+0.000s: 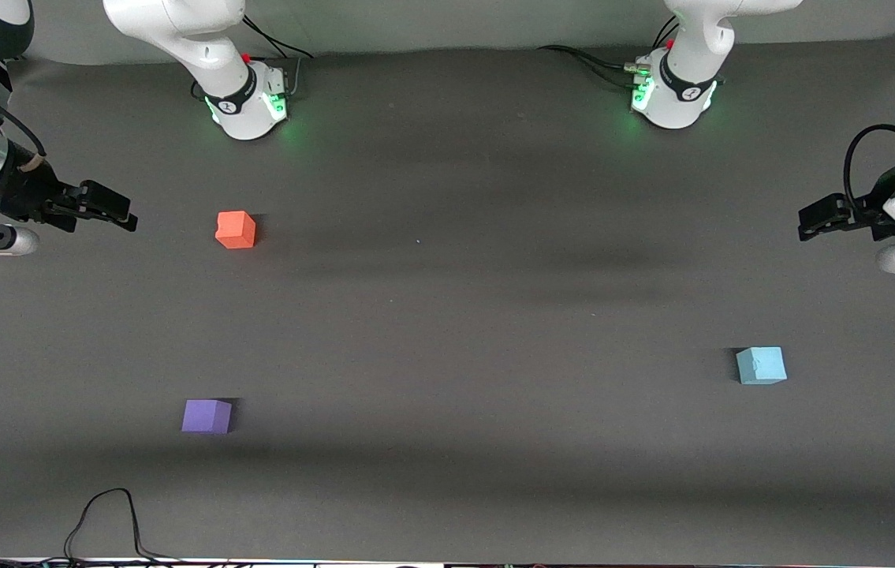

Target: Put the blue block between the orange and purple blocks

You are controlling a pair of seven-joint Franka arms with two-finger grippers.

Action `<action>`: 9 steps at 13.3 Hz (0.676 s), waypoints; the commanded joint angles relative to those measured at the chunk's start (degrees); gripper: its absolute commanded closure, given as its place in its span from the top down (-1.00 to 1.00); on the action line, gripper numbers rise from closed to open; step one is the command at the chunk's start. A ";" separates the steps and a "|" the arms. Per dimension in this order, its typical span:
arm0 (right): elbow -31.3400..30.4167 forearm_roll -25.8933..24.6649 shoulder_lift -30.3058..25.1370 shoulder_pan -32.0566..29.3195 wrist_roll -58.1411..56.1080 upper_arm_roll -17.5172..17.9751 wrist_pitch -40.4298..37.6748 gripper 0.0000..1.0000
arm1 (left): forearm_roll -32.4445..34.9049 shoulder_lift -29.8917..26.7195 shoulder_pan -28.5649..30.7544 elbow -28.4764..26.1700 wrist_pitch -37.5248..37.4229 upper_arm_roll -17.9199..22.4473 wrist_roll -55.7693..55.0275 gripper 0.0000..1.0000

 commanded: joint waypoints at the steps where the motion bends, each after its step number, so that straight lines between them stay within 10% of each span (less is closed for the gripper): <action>1: -1.26 0.41 -0.82 0.14 -1.03 -0.28 1.06 1.00 | -0.24 -1.24 -0.66 -0.13 -0.57 0.42 -0.83 1.00; 9: -1.44 0.50 -0.47 -0.13 -0.86 -0.72 1.15 1.00 | 0.55 0.08 2.84 -1.62 0.66 1.12 6.01 1.00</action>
